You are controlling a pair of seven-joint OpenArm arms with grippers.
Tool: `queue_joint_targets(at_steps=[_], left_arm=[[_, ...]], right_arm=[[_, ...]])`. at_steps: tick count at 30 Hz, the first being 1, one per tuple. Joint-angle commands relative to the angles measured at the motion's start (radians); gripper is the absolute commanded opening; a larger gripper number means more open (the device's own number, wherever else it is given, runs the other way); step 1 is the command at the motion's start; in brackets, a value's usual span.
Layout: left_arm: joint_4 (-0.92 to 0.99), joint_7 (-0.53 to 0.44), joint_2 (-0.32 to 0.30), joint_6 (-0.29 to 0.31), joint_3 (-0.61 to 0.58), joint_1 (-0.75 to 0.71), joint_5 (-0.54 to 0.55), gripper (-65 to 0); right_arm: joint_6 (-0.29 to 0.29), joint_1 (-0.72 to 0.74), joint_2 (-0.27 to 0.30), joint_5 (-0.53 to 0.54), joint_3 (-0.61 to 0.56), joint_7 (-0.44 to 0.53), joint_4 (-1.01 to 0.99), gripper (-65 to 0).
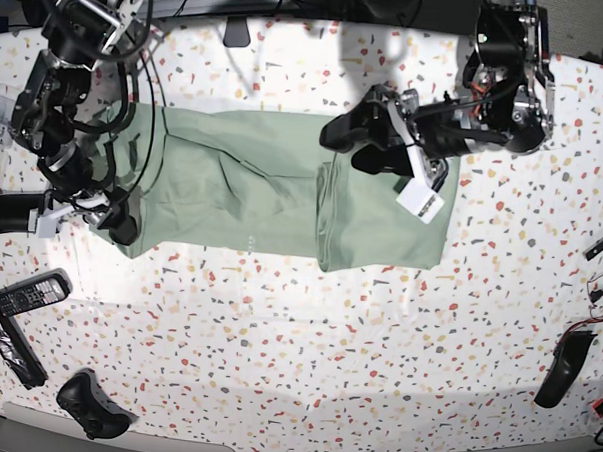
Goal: Fold the T-shirt properly
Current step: 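Move the right gripper to the strip's other end and grasp it, then lift the strip's end with the right gripper and fold it over the folded half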
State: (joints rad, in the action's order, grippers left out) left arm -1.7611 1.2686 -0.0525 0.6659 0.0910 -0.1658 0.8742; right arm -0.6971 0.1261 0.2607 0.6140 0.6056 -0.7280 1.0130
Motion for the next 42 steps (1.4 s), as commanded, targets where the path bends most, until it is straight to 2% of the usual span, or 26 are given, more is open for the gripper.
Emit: queue_joint_targets(at_steps=[1,7,11,13,17,19,20,24,29,31,37,42], left_arm=[[-0.019,-0.008,0.002,0.008,0.0,0.011,0.024,-26.7],[-0.019,-0.009,0.002,0.008,0.0,0.011,0.024,-26.7],[-0.019,-0.009,0.002,0.008,0.0,0.011,0.012,-26.7],[-0.019,-0.01,0.002,0.008,0.0,0.011,-0.018,-26.7],[-0.019,-0.071,0.002,0.007,0.0,0.01,-0.154,-26.7],[-0.019,-0.13,0.002,-0.038,0.0,0.011,-0.217,-26.7],[-0.019,-0.161,0.002,-0.063,0.0,0.011,-0.241,-26.7],[-0.019,-0.215,0.002,-0.097,0.0,0.011,-0.261,-26.7],[-0.019,-0.198,0.002,-0.105,0.0,0.011,-0.136,-26.7],[-0.019,-0.2,0.002,-0.105,0.0,0.011,-0.134,-26.7],[-0.019,-0.201,0.002,-0.105,0.0,0.011,-0.229,-26.7],[-0.019,-0.249,0.002,-0.105,0.0,0.01,-0.341,-26.7]], right_arm=[[-0.001,0.006,0.002,-0.001,-0.004,-0.07,-0.007,-18.0],[-0.001,0.006,0.002,0.138,-0.004,-0.237,-0.008,-18.0],[-0.001,0.006,0.003,0.145,-0.004,-0.246,-0.008,-20.3],[-0.001,0.006,0.003,0.145,-0.004,-0.246,-0.008,-28.0],[-0.001,0.007,0.003,0.146,-0.004,-0.24,-0.008,-50.3],[-0.001,0.007,0.003,0.156,-0.004,-0.237,-0.008,-62.3],[-0.001,0.007,0.003,0.167,-0.004,-0.237,-0.007,-65.0],[-0.001,0.016,0.017,0.186,-0.003,-0.214,-0.005,-65.0],[-0.001,0.061,0.066,0.177,-0.002,-0.215,-0.005,-65.0],[-0.001,0.085,0.09,0.175,0.005,-0.216,-0.005,-65.0],[-0.001,0.176,0.15,0.175,0.076,-0.248,-0.005,-65.0],[-0.001,0.262,0.15,0.202,0.127,-0.367,-0.005,-65.0]])
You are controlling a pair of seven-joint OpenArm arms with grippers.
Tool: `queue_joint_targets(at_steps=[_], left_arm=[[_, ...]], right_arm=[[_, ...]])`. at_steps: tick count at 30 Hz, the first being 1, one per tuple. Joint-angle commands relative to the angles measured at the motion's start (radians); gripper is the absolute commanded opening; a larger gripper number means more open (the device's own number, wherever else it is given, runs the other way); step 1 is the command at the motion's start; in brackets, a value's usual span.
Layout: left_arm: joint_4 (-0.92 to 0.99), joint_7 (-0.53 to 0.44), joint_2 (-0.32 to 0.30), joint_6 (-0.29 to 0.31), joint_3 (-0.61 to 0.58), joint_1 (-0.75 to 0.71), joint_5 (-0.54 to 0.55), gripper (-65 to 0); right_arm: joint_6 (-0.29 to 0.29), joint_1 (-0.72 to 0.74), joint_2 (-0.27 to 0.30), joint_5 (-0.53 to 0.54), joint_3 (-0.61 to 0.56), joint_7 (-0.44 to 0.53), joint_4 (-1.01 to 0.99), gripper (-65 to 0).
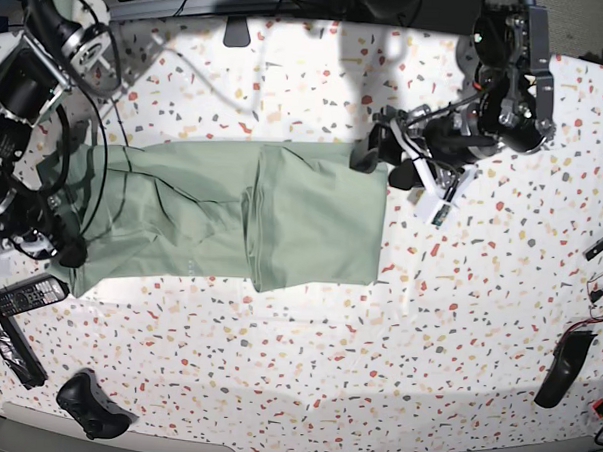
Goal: Fold the T-shirt properly
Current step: 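Lift the strip's end with the right gripper and fold it over the folded half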
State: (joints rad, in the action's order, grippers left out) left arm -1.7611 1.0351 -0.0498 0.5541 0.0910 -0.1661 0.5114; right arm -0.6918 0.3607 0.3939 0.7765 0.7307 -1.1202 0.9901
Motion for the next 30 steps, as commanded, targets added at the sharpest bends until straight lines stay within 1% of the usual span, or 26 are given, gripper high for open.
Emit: queue_joint_targets(at_steps=[1,2,3,4,5,7,11,13,16,18,21,24,28,30], left_arm=[[-0.018,-0.055,0.0,0.007,0.0,0.01,-0.021,-26.7],[-0.017,-0.117,0.0,0.007,0.0,0.008,-0.086,-26.8],[-0.014,-0.186,0.0,0.004,0.0,0.004,-0.159,-26.7],[-0.014,-0.238,0.0,-0.02,0.0,0.002,-0.224,-26.7],[-0.013,-0.259,0.0,-0.05,0.0,0.002,-0.273,-26.7],[-0.013,-0.262,-0.001,-0.062,0.0,0.002,-0.325,-26.7],[-0.012,-0.271,0.0,-0.061,-0.001,-0.004,-0.302,-26.7],[-0.011,-0.28,0.003,-0.061,-0.001,-0.009,-0.299,-26.7],[-0.011,-0.304,0.003,-0.061,-0.001,-0.023,-0.302,-26.7],[-0.011,-0.307,0.003,-0.061,-0.001,-0.031,-0.303,-26.7],[-0.009,-0.323,0.003,-0.061,-0.001,-0.034,-0.346,-26.7],[0.014,-0.348,0.003,-0.061,-0.001,-0.033,-0.392,-26.7],[0.108,-0.387,0.002,-0.062,-0.001,-0.032,-0.392,-26.7],[0.179,-0.407,0.003,-0.061,-0.001,-0.028,-0.392,-26.7]], right_arm=[[-0.006,0.037,0.015,0.074,0.001,0.001,0.018,-65.0],[-0.006,0.045,0.012,0.117,0.001,-0.023,0.018,-65.0],[-0.006,0.049,0.009,0.145,0.001,-0.022,0.018,-65.0],[-0.006,0.052,0.004,0.17,0.002,-0.022,0.018,-65.0],[-0.006,0.053,0.001,0.188,0.001,-0.022,0.018,-65.0],[-0.006,0.052,-0.01,0.202,0.001,-0.023,0.018,-65.0],[-0.006,0.052,-0.039,0.202,0.001,-0.022,0.018,-65.0],[-0.006,0.052,-0.06,0.219,-0.002,-0.023,0.018,-65.0],[-0.006,0.052,-0.095,0.232,-0.031,-0.022,0.018,-65.0],[-0.006,0.052,-0.119,0.241,-0.066,-0.023,0.018,-65.0],[-0.006,0.052,-0.152,0.263,-0.127,-0.023,0.018,-65.0],[-0.006,0.052,-0.181,0.326,-0.19,-0.023,0.018,-65.0],[-0.006,0.052,-0.209,0.411,-0.274,-0.023,0.018,-65.0],[-0.006,0.052,-0.226,0.421,-0.316,-0.023,0.018,-65.0]])
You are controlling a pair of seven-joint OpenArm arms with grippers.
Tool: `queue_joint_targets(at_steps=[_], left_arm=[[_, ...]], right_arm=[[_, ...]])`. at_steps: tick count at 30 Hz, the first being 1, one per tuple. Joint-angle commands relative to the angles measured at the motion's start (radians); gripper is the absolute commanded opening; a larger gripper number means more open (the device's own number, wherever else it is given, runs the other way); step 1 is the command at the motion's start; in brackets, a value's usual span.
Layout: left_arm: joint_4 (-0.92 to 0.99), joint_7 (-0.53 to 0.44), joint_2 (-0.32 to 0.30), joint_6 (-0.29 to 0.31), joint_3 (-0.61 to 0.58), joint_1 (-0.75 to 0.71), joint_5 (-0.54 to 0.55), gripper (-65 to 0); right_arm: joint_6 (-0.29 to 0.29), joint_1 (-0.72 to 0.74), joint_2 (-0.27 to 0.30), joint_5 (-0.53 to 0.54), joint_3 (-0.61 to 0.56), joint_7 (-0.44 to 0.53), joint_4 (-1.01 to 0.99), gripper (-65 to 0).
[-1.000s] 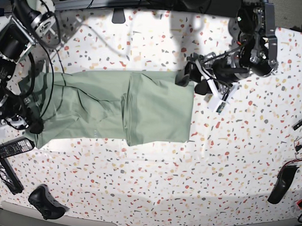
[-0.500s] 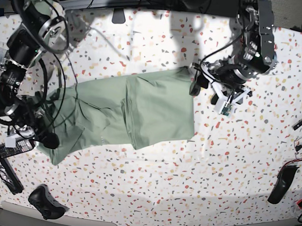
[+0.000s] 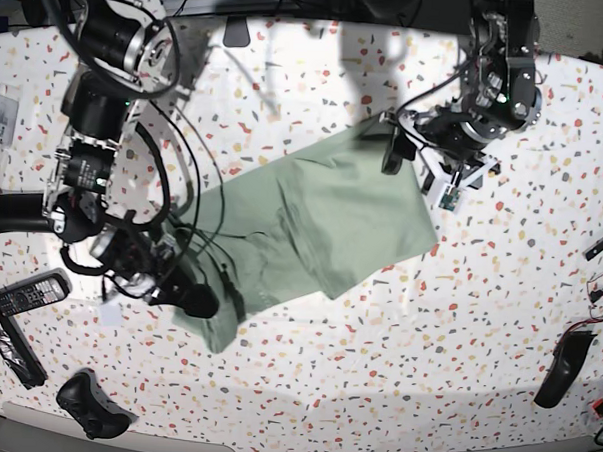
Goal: Fold the T-shirt properly
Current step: 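Lift the strip's end with the right gripper and fold it over the folded half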
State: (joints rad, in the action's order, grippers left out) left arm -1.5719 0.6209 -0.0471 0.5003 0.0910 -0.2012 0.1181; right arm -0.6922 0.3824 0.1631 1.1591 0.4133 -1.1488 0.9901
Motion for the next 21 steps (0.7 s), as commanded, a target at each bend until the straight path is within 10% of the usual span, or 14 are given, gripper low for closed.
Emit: queue_joint_targets(at_steps=[1,21], left_arm=[[0.023,0.001,0.0,-0.008,-0.001,0.009,0.002,-26.7],[0.104,-0.016,0.0,-0.011,-0.001,0.062,0.004,-26.7]], right_arm=[[-0.006,0.03,-0.006,0.038,-0.02,0.006,0.018,-65.0],[0.01,0.024,-0.286,0.044,-0.297,0.004,0.018,-65.0]])
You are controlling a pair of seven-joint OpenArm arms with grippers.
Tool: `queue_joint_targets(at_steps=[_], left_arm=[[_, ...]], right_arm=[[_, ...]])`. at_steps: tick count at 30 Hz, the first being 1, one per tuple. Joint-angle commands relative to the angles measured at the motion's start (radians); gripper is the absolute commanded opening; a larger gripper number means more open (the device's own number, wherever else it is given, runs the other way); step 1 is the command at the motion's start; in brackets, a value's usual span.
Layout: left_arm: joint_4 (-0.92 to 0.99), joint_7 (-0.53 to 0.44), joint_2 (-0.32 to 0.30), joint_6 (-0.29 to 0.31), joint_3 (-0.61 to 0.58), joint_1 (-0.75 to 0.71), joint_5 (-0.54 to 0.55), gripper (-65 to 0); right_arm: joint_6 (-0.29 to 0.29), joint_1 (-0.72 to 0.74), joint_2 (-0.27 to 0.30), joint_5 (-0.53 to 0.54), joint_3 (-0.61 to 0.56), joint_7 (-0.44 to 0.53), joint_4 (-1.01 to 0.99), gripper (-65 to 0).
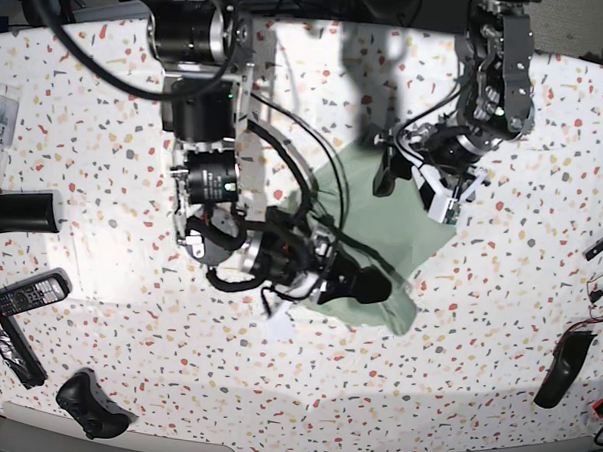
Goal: Fold the T-shirt properly
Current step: 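Lift the strip's end with the right gripper and fold it over the folded half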
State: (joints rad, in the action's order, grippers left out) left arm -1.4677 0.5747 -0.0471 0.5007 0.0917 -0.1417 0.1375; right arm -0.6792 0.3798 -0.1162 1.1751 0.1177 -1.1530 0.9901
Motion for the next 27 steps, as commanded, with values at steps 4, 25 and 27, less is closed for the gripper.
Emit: queue_joint_targets(at_steps=[4,25,27], left_arm=[[0.0,0.031,0.0,-0.011,-0.002,0.016,-0.018,-26.7],[-0.156,0.159,-0.006,-0.012,-0.001,0.045,-0.071,-26.7],[-0.217,0.167,-0.006,-0.012,-0.001,0.045,-0.084,-26.8]], right_arm=[[0.026,0.002,-0.031,-0.001,-0.048,0.008,0.018,-65.0],[0.021,-0.059,-0.041,0.003,-0.091,0.008,0.018,-65.0],[0.006,-0.059,-0.041,0.004,-0.091,0.008,0.018,-65.0]])
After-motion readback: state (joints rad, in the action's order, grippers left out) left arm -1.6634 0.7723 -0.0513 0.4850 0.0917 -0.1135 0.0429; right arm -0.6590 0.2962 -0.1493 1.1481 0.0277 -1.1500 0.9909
